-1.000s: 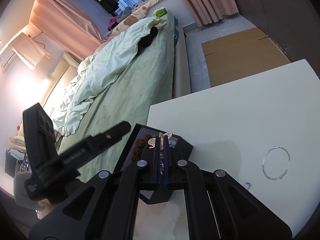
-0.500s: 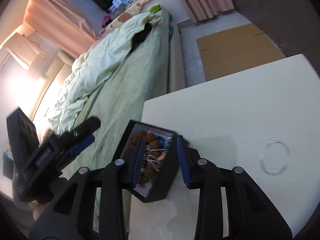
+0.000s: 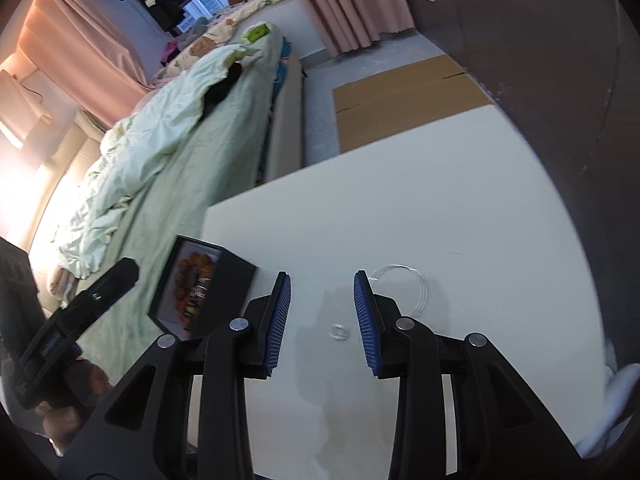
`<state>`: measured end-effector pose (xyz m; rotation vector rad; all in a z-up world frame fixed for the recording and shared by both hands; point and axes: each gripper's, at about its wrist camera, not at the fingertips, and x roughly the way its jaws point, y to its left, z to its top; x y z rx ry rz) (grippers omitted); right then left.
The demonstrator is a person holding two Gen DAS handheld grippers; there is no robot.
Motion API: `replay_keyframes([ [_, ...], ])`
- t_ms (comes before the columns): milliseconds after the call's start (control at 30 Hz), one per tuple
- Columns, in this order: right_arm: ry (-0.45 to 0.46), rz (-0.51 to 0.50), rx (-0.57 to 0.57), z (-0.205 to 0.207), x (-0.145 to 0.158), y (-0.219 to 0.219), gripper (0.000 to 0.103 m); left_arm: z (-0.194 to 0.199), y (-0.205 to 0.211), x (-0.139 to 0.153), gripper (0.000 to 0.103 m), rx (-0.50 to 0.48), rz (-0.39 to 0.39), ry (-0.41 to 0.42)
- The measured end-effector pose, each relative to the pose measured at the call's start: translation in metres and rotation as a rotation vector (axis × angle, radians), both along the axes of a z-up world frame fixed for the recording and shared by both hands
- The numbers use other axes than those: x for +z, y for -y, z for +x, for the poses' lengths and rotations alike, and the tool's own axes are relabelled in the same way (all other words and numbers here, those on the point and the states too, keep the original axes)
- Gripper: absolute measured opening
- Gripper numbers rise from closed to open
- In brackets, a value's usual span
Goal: Organize jewelry
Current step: 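Grasp the small silver ring with the left tool while the right reaches the large ring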
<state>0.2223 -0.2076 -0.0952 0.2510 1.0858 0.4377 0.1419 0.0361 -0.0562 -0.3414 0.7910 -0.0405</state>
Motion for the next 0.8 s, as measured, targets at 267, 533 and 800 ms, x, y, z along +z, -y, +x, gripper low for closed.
replay_keyframes([
  [267,-0.119,-0.080,0.005,0.004,-0.026,0.026,0.033,0.008,0.058,-0.022,0.070,-0.132,0.053,-0.064],
  [533,-0.187,-0.104,0.020,0.014,-0.037,0.041,0.044,0.022,0.095,-0.057,0.062,-0.218,0.106,-0.142],
  [800,-0.140,-0.081,-0.021,0.022,-0.025,0.053,0.093,0.033,0.123,-0.089,0.055,-0.285,0.228,-0.186],
])
